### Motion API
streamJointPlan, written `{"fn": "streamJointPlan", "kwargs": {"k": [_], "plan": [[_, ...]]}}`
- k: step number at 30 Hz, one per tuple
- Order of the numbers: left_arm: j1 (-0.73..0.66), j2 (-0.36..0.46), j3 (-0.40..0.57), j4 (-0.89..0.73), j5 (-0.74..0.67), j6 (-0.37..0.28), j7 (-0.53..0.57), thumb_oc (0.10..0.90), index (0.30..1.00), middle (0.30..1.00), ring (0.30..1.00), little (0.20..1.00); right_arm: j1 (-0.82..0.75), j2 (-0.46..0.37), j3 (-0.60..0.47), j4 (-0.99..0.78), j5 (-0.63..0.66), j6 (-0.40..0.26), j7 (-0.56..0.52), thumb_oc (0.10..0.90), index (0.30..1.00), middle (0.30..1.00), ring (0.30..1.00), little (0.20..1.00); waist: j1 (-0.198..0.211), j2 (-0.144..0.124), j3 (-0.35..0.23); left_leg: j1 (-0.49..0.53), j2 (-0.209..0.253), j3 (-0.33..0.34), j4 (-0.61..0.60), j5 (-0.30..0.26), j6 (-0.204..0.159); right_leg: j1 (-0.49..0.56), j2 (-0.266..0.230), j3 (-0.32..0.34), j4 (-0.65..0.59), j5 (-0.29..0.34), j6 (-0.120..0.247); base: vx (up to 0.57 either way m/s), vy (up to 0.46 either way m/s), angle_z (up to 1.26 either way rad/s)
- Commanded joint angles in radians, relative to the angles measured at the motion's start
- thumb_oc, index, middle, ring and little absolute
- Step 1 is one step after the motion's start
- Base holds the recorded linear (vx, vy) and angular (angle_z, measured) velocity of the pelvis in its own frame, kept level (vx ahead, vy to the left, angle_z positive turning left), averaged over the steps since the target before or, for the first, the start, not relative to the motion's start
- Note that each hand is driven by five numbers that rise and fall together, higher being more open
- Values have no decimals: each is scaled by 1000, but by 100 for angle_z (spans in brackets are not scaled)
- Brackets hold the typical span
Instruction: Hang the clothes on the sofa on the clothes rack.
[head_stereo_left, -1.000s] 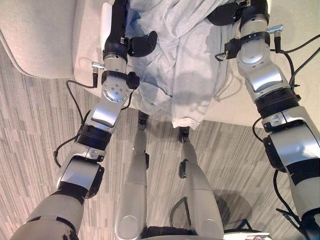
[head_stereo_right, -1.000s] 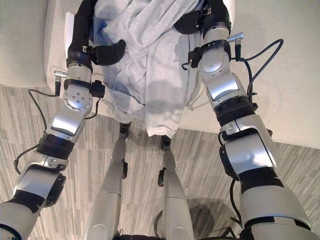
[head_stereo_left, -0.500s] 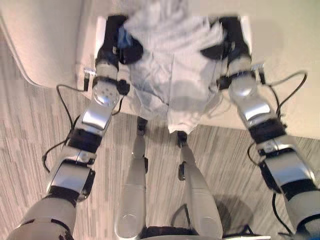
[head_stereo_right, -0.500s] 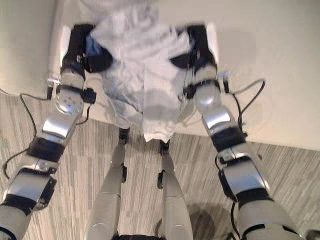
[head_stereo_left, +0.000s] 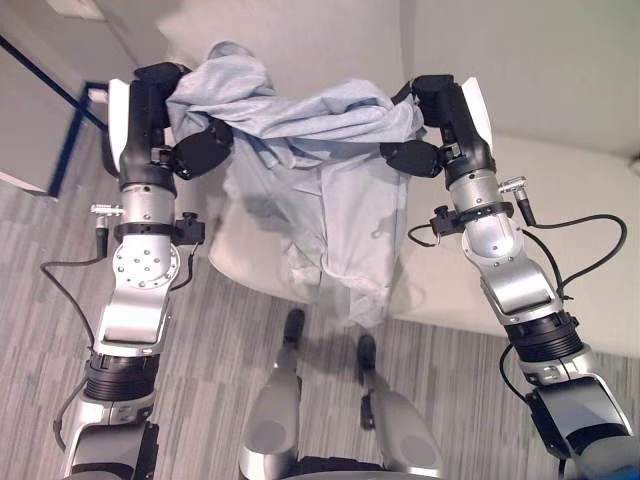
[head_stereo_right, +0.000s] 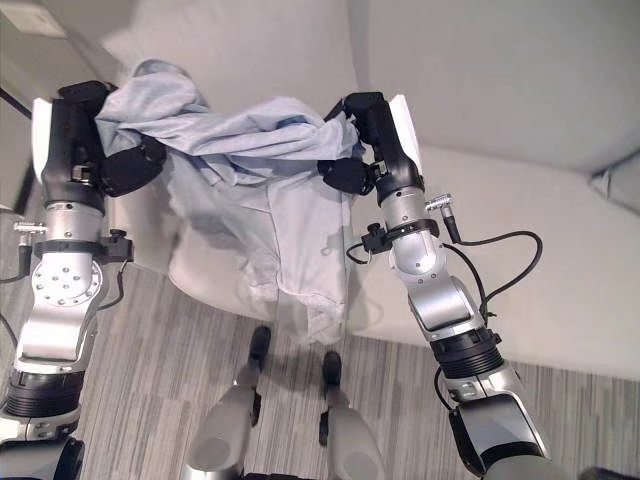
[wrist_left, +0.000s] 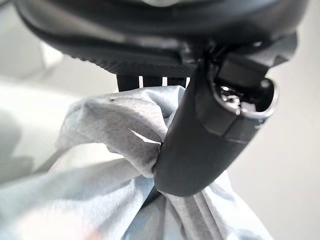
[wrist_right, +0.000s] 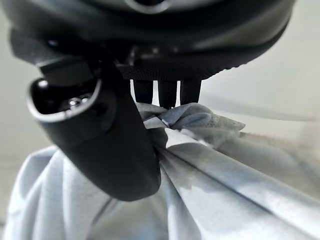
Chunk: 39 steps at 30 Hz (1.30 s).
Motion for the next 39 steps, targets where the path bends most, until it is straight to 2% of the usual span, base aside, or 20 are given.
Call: {"fn": "streamJointPlan", "kwargs": {"k": [1, 8, 12, 13, 14, 15, 17, 19, 20, 21, 23, 24, 25, 27, 28, 30, 31, 32, 36, 39], "plan": [[-64, 23, 144, 0, 58, -103, 101, 400, 300, 300, 300, 300, -104, -32, -77, 15, 13, -69, -42, 400, 300, 300, 300, 300, 2, -57, -214, 147, -9, 22, -7, -100, 69, 13, -16, 23, -33, 2, -32, -24, -65, 13], [8, 79, 262, -22, 112, -92, 145, 400, 300, 300, 300, 300, -118, -26, -97, -5, 43, -55, -57, 400, 300, 300, 300, 300, 53, -90, -286, 137, -3, 31, -7, -99, 76, 74, -17, -3, -33, -9, -29, -37, -70, 20], [3, 98, 277, -28, 132, -80, 149, 400, 300, 300, 300, 300, -126, -31, -97, -6, 39, -50, -65, 400, 300, 300, 300, 300, 57, -88, -296, 170, 29, 61, -7, -84, 67, 82, -40, -37, -33, 8, -23, -81, 120, 31], [-23, 110, 276, -25, 145, -66, 153, 400, 300, 300, 300, 300, -139, -36, -88, -5, 38, -43, -70, 400, 300, 300, 300, 300, 49, -88, -302, 231, 93, 104, 14, -75, 62, 79, -75, -66, -33, 27, -17, -83, 240, 31], [-33, 117, 275, -20, 151, -66, 155, 400, 300, 300, 300, 300, -140, -39, -85, -4, 38, -42, -72, 400, 300, 300, 300, 300, 41, -86, -304, 255, 124, 113, 24, -70, 59, 77, -89, -78, -33, 39, -13, -79, 239, 33], [-33, 117, 275, -19, 151, -67, 155, 400, 300, 300, 300, 300, -140, -39, -85, -4, 38, -42, -72, 400, 300, 300, 300, 300, 41, -85, -302, 258, 126, 113, 23, -70, 58, 79, -86, -79, -33, 39, -14, -39, 192, 39], [-60, 134, 273, -18, 159, -65, 161, 400, 300, 300, 300, 300, -142, -49, -76, -11, 37, -36, -74, 400, 300, 300, 300, 300, 20, -79, -321, 328, 218, 138, 46, -51, 50, 70, -137, -106, -33, 56, -3, -66, 425, 48], [-83, 160, 272, -7, 153, -61, 173, 400, 300, 300, 300, 300, -163, -56, -72, -6, 39, -29, -82, 400, 300, 300, 300, 300, 22, -73, -322, 340, 239, 117, 40, -37, 37, 69, -167, -114, -33, 55, 0, -189, 679, 57], [-139, 190, 246, 20, 151, -64, 181, 400, 300, 300, 300, 300, -197, -79, -89, 24, 33, -33, -102, 400, 300, 300, 300, 300, 37, -71, -327, 339, 208, 109, -6, -44, 22, 49, -199, -119, -33, 38, -1, -362, 1191, 52], [-196, 214, 177, 53, 135, -74, 171, 400, 300, 300, 300, 300, -191, -91, -132, 28, 22, -33, -131, 400, 300, 300, 300, 300, 37, -78, -324, 284, 138, 110, -7, -137, 7, 5, -241, -129, -33, 2, -7, -336, 1183, 100], [-245, 234, 128, 91, 126, -82, 177, 400, 300, 300, 300, 300, -165, -89, -179, 19, 28, -29, -156, 400, 300, 300, 300, 300, 27, -93, -316, 249, 87, 100, -7, -188, 25, -28, -234, -91, -33, 2, -10, -172, 685, 71], [-288, 231, 80, 104, 123, -92, 178, 400, 300, 300, 300, 300, -147, -117, -207, 5, 18, -24, -171, 400, 300, 300, 300, 300, -4, -103, -300, 205, 26, 66, -7, -190, 41, 1, -189, -5, -33, 38, -21, -207, 604, 114], [-321, 241, 49, 106, 119, -98, 171, 400, 300, 300, 300, 300, -183, -203, -171, 39, -5, -24, -178, 400, 300, 300, 300, 300, 5, -126, -286, 162, -12, 57, -7, -172, 53, 89, -115, -4, 6, 37, -18, -230, 518, 167], [-300, 218, 68, 95, 119, -101, 171, 400, 300, 300, 300, 300, -156, -201, -189, 43, 24, -35, -177, 400, 300, 300, 300, 300, 15, -149, -297, 136, -52, 58, -7, -164, 60, 115, -36, -5, 20, 26, -15, -128, 203, 119], [-296, 217, 68, 92, 119, -100, 170, 400, 300, 300, 300, 300, -150, -200, -191, 40, 24, -35, -176, 400, 300, 300, 300, 300, 16, -150, -301, 135, -52, 59, -7, -165, 60, 114, -36, -5, 19, 25, -15, -11, 100, 10], [-224, 200, 130, 81, 133, -88, 167, 400, 300, 300, 300, 300, -82, -233, -195, 55, 4, -34, -185, 400, 300, 300, 300, 300, 11, -175, -316, 127, -110, 62, -7, -174, 84, 117, 40, 22, -13, 16, -24, 42, 119, -21], [-208, 197, 138, 82, 129, -91, 164, 400, 300, 300, 300, 300, -69, -244, -225, 41, 0, -29, -173, 400, 300, 300, 300, 300, 5, -179, -330, 135, -129, 54, -7, -175, 88, 117, 52, 24, -32, 1, -41, 54, 96, -25], [-208, 197, 138, 82, 129, -91, 164, 400, 300, 300, 300, 300, -69, -244, -225, 41, 0, -29, -173, 400, 300, 300, 300, 300, 5, -179, -330, 135, -129, 54, -7, -175, 88, 117, 52, 24, -32, 1, -41, 45, 77, -13], [-180, 178, 156, 86, 111, -112, 165, 400, 300, 300, 300, 300, -41, -233, -239, 17, 3, -42, -159, 400, 300, 300, 300, 300, -27, -139, -338, 155, -124, 57, -7, -167, 99, 77, 56, 36, -33, -21, -35, 63, 46, 9], [-170, 179, 154, 95, 100, -118, 170, 400, 300, 300, 300, 300, -28, -229, -249, 9, 6, -44, -151, 400, 300, 300, 300, 300, -33, -128, -339, 161, -121, 62, -7, -164, 102, 81, 49, 31, -33, -17, -33, 39, 4, 1]]}}
